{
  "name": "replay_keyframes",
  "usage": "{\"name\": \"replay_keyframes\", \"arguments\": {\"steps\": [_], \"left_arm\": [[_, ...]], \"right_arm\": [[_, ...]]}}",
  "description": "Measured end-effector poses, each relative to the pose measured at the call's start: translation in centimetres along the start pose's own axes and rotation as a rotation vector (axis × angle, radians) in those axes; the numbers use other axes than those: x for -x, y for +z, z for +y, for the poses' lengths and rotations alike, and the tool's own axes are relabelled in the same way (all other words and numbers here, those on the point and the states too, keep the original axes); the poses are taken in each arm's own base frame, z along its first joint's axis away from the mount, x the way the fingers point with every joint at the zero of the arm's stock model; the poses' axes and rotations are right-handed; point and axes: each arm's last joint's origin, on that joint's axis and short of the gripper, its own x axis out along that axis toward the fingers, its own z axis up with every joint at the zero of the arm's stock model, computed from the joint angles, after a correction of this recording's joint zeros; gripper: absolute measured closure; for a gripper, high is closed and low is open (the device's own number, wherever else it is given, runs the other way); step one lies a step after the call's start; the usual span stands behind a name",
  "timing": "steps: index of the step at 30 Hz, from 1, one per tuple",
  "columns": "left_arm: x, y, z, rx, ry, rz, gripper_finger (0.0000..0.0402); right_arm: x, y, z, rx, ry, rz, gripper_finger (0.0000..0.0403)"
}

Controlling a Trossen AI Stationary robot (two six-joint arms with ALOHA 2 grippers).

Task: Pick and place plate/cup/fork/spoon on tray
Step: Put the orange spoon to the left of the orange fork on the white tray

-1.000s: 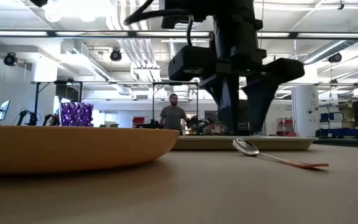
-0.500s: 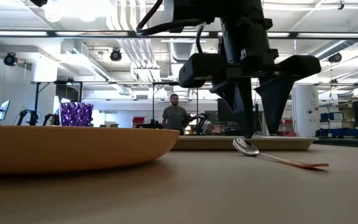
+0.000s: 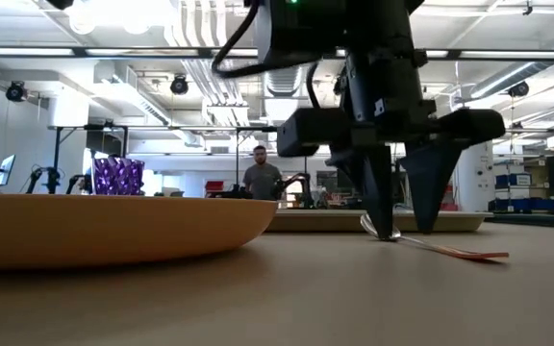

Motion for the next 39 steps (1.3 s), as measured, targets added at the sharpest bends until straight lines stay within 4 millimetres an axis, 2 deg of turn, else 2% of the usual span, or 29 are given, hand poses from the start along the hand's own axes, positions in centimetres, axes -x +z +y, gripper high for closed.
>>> {"name": "replay_keyframes", "arguments": {"steps": [10, 13, 17, 18, 24, 27, 33, 36, 39], "left_arm": [[0.0, 0.0, -0.1, 0.001, -0.022, 0.004, 0.0329], [0.0, 0.0, -0.1, 0.001, -0.023, 0.004, 0.0329], [0.0, 0.0, -0.1, 0.002, -0.024, 0.004, 0.0329], [0.0, 0.0, -0.1, 0.002, -0.024, 0.004, 0.0329], [0.0, 0.0, -0.1, 0.002, -0.031, 0.005, 0.0329], [0.0, 0.0, -0.1, 0.002, -0.031, 0.005, 0.0329], [0.0, 0.0, -0.1, 0.002, -0.031, 0.005, 0.0329], [0.0, 0.0, -0.1, 0.002, -0.031, 0.006, 0.0329], [0.0, 0.0, -0.1, 0.002, -0.031, 0.006, 0.0329]], "right_arm": [[-1.0, 0.1, 0.1, -0.002, -0.014, 0.008, 0.026], [-1.1, 0.1, 0.2, -0.001, -0.009, 0.009, 0.0292], [-1.2, 0.1, 0.0, 0.008, -0.029, 0.008, 0.0373], [-1.3, 0.1, 0.0, 0.008, -0.032, 0.005, 0.0382], [-0.9, 0.1, 0.1, 0.007, -0.022, -0.009, 0.0393], [0.4, 0.0, 0.6, 0.014, 0.026, -0.065, 0.0394], [5.8, 0.1, 1.7, 0.036, 0.174, -0.202, 0.0394], [8.3, 0.6, 0.8, 0.052, 0.144, -0.273, 0.0394], [11.0, 2.0, -0.9, 0.035, 0.052, -0.354, 0.0394]]}}
